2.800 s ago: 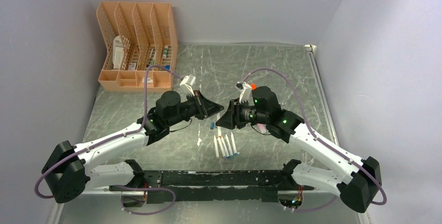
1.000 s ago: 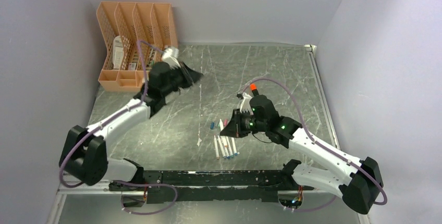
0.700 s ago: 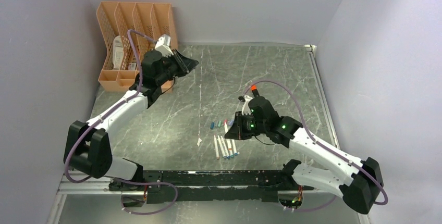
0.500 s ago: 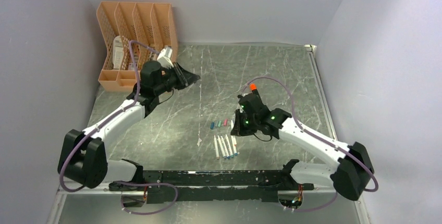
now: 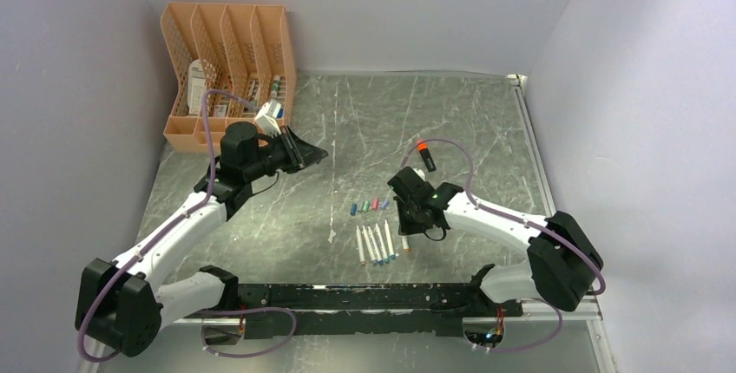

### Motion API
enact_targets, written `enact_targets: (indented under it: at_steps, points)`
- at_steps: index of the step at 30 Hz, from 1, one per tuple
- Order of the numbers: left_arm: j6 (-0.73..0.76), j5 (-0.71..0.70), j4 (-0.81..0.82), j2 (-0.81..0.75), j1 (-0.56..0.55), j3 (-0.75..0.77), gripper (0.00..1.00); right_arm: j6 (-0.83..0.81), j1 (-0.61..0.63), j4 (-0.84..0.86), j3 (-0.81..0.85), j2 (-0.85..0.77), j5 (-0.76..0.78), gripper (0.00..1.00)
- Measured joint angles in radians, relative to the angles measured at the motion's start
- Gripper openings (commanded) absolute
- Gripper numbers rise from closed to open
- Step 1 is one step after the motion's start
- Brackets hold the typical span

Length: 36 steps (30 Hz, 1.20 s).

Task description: Open the pen caps

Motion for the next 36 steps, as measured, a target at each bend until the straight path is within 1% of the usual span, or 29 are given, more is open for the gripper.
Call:
enact_targets:
  at_steps: [7, 15, 30, 36]
  points:
    - [0.0, 0.003, -0.04, -0.005, 0.0, -0.027, 0.07, -0.009, 0.0, 0.072, -0.038, 0.022, -0.021, 0.03]
    - [0.0, 0.003, -0.042, -0.014, 0.0, -0.028, 0.07, -0.018, 0.004, 0.113, -0.041, 0.046, -0.04, 0.07]
    - [0.001, 0.005, -0.043, -0.008, 0.0, -0.028, 0.07, -0.019, 0.019, 0.126, -0.041, 0.062, -0.067, 0.26]
    - [0.0, 0.011, -0.048, 0.028, -0.003, -0.028, 0.07, -0.019, 0.02, 0.125, -0.041, 0.062, -0.07, 0.28]
